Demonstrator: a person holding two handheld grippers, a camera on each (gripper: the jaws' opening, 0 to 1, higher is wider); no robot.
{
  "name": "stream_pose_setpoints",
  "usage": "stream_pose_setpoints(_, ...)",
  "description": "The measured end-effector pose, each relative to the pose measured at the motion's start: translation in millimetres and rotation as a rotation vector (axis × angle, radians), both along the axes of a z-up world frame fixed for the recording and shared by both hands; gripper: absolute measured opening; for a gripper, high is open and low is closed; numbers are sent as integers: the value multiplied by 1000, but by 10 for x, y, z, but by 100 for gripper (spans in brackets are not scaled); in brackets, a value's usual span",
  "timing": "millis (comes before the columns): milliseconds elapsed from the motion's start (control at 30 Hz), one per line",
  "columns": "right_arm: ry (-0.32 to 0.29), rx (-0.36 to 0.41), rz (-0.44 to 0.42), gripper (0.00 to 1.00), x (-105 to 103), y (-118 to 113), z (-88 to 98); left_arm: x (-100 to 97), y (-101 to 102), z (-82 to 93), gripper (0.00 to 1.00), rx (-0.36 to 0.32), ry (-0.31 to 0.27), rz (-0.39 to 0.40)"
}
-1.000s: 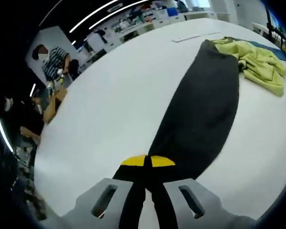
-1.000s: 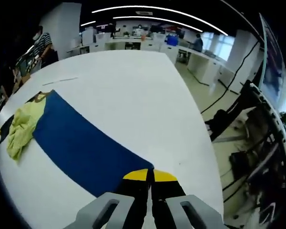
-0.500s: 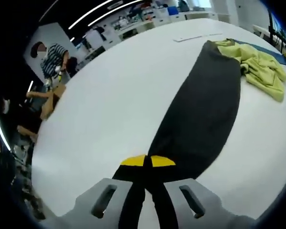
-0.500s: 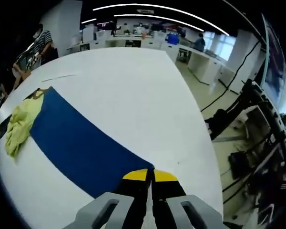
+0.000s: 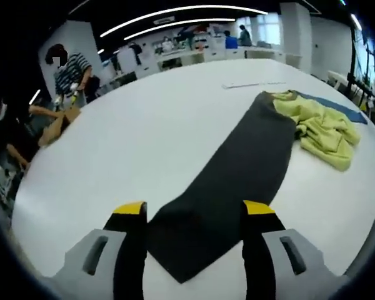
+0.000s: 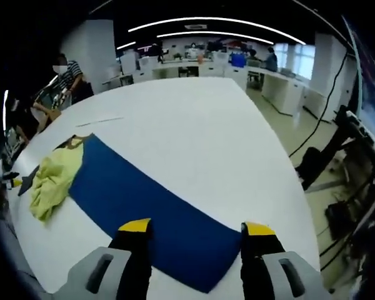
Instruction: Fold the garment on the visible template until the final outline fits inside the template.
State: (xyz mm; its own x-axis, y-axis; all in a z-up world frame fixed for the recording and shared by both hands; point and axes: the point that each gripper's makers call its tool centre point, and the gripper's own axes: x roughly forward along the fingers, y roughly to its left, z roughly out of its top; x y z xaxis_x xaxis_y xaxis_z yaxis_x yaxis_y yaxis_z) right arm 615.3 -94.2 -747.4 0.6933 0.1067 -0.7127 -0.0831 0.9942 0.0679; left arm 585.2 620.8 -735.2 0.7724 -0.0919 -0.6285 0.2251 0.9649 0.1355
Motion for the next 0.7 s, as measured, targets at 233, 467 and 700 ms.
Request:
stream_pose_setpoints(233, -12, 62, 99, 77, -27, 405, 143, -20, -243, 144, 82, -92, -72, -54)
stream_pose_setpoints(467, -16, 77, 198, 88, -18, 688, 168, -86, -638, 302, 96, -164, -128, -166)
stream_pose_setpoints(700, -31, 104, 297, 95, -46, 1065, 247, -157, -905, 421, 99, -197, -160, -251)
